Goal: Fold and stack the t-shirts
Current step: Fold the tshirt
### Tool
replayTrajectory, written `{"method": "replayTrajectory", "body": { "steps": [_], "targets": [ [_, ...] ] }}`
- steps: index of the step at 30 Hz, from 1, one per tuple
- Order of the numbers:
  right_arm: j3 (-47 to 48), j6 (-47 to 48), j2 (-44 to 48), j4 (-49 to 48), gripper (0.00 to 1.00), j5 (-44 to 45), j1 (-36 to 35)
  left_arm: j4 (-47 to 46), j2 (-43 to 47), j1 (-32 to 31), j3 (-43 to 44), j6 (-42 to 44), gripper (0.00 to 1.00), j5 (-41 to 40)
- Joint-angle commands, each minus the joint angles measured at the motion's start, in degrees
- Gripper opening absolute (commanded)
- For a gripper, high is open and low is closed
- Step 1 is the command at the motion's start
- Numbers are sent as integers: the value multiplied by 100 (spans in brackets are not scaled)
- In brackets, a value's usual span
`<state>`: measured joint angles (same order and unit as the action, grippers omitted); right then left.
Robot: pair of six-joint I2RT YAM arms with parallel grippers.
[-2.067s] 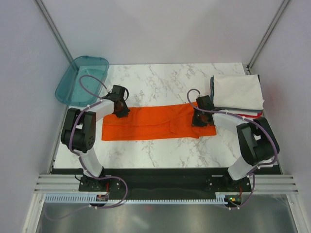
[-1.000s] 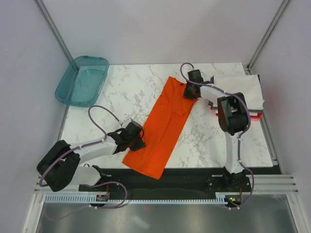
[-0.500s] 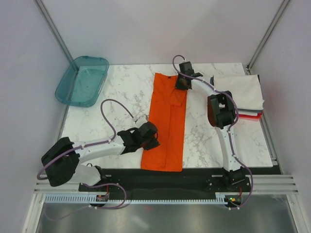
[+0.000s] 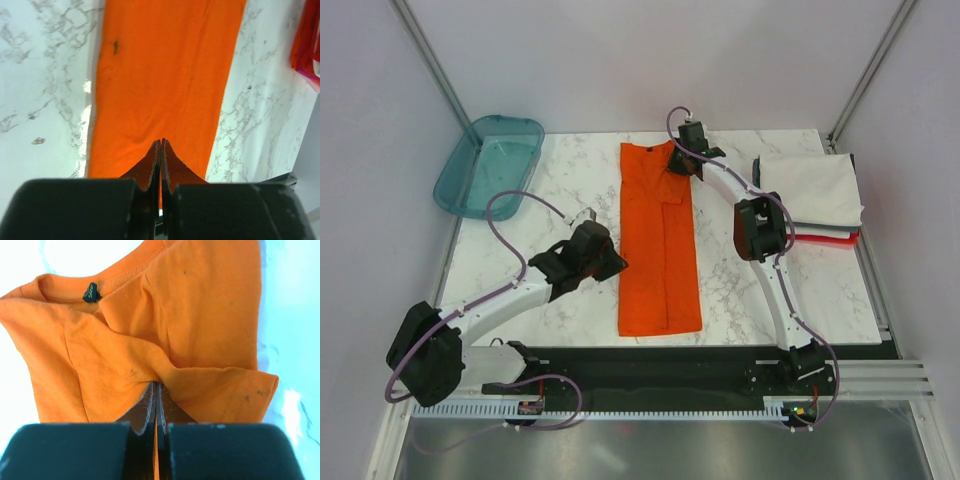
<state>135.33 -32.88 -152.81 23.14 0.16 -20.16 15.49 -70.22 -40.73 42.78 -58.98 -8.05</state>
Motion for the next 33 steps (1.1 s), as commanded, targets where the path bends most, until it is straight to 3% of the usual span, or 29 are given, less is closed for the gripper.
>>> {"method": "replayTrajectory", "body": {
  "steps": [1, 9, 14, 18, 21, 25, 31, 33],
  "targets": [
    [240, -165, -425, 17, 0, 45, -32, 235, 157, 267, -200, 255, 3, 207],
    [240, -8, -74, -441, 10, -8, -5, 595, 464, 715, -271, 580, 4, 85],
    [-612, 344, 1250, -1056, 23, -271, -84, 780, 702, 953, -236, 861, 6, 6],
    [-937, 537, 2070, -1101, 27, -551, -76, 895, 772, 1023, -183, 1116, 7, -3],
    [-1919, 485, 2956, -1109, 30, -649, -76, 912, 799, 1015, -209, 1196, 6, 181],
    [-4796, 310, 4459, -1846, 33, -694, -111, 808, 895, 997, -437, 1354, 12, 558],
    [-7866, 108, 6874, -1866, 33, -439, -268, 605, 1282, 892, -911, 1433, 18, 962],
    [-8459, 98, 7342, -1813, 33, -508, -391, 596, 1378, 787, -991, 1363, 18, 1025]
  ]
}}
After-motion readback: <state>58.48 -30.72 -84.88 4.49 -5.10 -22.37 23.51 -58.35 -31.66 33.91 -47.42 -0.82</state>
